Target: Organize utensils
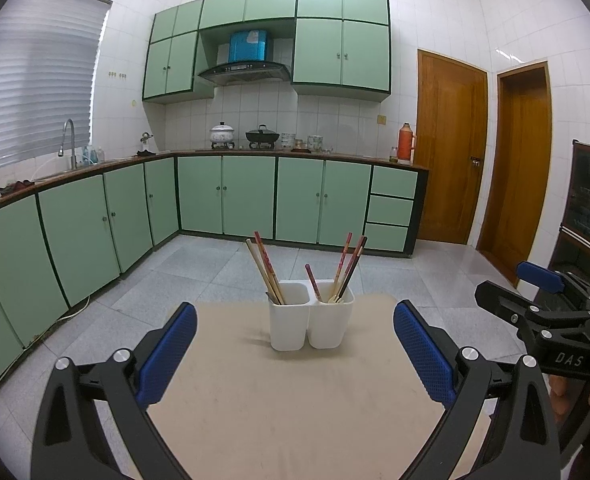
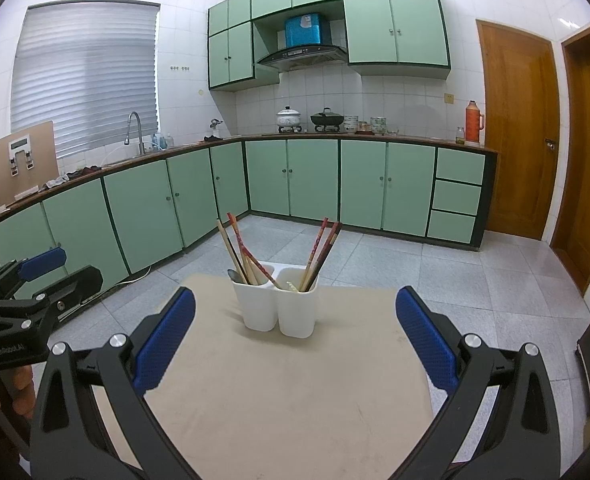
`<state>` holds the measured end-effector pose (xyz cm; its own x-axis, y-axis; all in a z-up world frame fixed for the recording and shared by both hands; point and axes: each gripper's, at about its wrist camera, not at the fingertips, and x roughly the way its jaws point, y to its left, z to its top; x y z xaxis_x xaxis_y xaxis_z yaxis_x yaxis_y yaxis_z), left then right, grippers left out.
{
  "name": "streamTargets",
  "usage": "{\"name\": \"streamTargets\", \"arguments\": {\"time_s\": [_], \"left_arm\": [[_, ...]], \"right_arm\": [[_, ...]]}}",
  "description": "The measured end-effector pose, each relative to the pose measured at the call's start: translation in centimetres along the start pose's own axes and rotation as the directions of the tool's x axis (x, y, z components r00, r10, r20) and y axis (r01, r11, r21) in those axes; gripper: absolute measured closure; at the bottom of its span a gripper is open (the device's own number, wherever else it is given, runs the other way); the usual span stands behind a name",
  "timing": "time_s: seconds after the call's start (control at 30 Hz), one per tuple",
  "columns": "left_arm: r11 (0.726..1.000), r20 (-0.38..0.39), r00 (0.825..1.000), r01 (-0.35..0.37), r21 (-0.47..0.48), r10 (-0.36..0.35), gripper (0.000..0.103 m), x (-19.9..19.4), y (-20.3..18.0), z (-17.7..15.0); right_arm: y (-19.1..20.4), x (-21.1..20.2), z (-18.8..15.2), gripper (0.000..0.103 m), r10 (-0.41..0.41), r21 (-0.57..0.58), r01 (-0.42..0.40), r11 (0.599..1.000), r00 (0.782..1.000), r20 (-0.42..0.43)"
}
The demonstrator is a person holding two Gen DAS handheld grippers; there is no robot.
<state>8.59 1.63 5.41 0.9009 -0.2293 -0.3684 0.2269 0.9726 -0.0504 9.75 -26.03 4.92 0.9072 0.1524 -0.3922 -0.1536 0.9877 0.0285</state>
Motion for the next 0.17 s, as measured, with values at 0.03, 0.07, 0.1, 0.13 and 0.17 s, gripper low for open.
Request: {"name": "streamTargets", "arguments": {"time_s": [0.03,0.07,0.1,0.13,0.17], "left_arm": [[1.0,-0.001,1.0,-0.001,0.0,0.001,0.006,0.06,0.0,0.03],[1.0,-0.003,1.0,-0.001,0.001,0.001,0.006,0.2,-0.06,0.11],[1.0,-0.004,1.0,-0.002,0.001,0.002,0.006,0.2,-0.04,0.13],[1.0,-0.005,1.0,-0.002,0.001,0.002,0.006,0.18,-0.06,0.12],[1.0,-0.006,1.0,-0.002,0.0,0.002,0.006,0.18,-0.08,0.12]], "right_arm": [[-0.04,0.03,-0.04,0.006,-0.001,0.001,0.001,1.0,1.0,-0.001],[-0.08,0.05,-0.07,0.006,-0.001,0.002,0.001,1.0,1.0,-0.003],[-0.14,0.09,-0.08,0.006,-0.002,0.003,0.002,1.0,1.0,-0.003],[-0.15,0.09,-0.08,0.006,-0.002,0.002,0.002,1.0,1.0,-0.003],[-0.15,0.07,-0.1,0.006,-0.002,0.002,0.002,1.0,1.0,-0.002]]}}
